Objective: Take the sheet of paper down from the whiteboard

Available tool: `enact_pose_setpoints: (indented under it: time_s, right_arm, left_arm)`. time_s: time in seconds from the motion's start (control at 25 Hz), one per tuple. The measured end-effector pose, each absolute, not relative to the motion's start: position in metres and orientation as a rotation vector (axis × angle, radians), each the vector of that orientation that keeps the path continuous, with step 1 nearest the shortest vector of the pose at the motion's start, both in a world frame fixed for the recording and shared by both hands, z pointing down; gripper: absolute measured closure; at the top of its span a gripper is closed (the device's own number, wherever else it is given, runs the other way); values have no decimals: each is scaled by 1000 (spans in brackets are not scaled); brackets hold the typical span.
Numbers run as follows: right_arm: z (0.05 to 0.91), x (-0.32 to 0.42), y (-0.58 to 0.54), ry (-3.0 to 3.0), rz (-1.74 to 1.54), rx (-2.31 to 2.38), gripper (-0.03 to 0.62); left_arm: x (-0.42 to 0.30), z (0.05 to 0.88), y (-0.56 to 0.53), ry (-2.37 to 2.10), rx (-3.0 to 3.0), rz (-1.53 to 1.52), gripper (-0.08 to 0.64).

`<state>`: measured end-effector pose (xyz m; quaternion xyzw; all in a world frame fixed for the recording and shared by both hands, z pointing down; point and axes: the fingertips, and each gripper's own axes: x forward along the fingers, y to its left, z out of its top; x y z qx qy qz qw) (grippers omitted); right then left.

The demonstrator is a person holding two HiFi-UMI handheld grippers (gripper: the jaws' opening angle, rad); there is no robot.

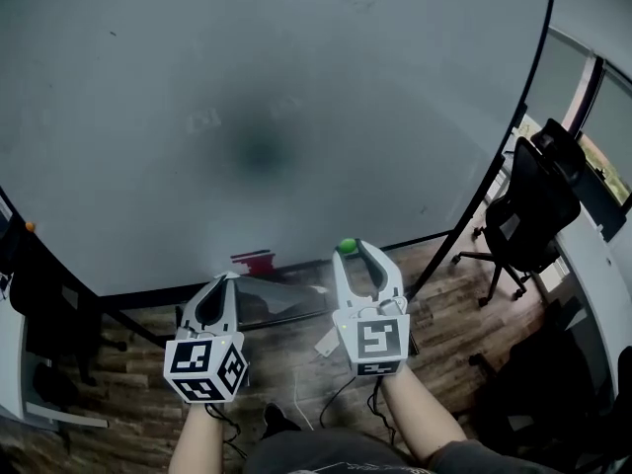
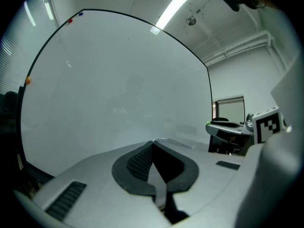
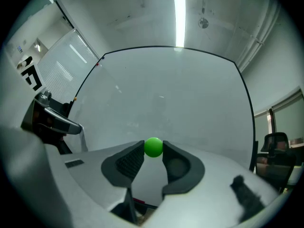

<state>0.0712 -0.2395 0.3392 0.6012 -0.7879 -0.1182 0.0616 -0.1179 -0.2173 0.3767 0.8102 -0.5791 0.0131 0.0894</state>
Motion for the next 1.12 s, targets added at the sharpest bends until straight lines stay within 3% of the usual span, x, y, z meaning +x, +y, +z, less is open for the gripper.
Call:
enact_pose_setpoints:
  time_s: [1.12]
  right_arm:
    - [375,138,-75,-2559,-301,1564,468]
  left_arm:
    - [-47,393,-40,-1930,2240,85,548]
